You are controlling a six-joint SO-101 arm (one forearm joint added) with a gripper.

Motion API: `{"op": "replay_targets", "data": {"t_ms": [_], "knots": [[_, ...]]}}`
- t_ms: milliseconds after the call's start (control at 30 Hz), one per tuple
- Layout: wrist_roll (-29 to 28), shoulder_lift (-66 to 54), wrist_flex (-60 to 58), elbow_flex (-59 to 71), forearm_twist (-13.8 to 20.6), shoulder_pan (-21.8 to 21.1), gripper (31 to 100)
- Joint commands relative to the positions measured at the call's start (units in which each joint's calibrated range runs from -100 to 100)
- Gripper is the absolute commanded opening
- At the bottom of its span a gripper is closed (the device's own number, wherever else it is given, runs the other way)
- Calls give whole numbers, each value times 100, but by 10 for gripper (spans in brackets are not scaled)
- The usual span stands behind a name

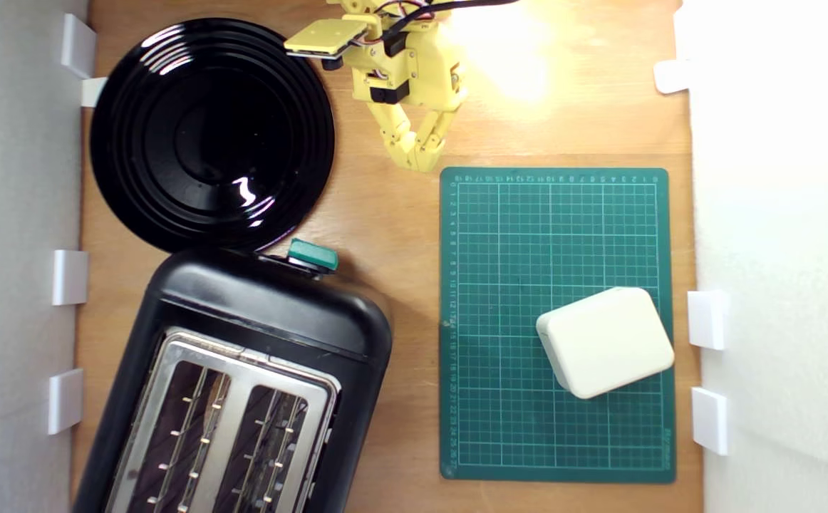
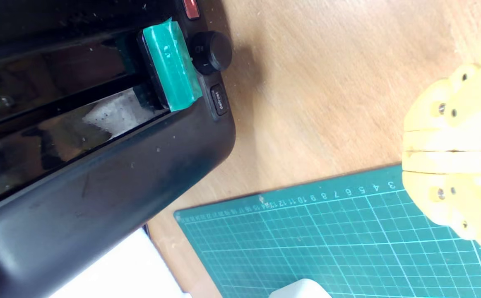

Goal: Start toaster

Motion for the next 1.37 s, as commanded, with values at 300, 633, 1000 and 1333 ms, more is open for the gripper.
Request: {"op": "replay_targets", "data": {"t_ms": [300,633,1000,1333], "knots": [[-474,-92,11,28,94,-35,320],[-485,-83,11,28,85,-83,316],[-485,-50,11,28,85,-91,316],[-485,-50,11,28,85,-107,315]]}}
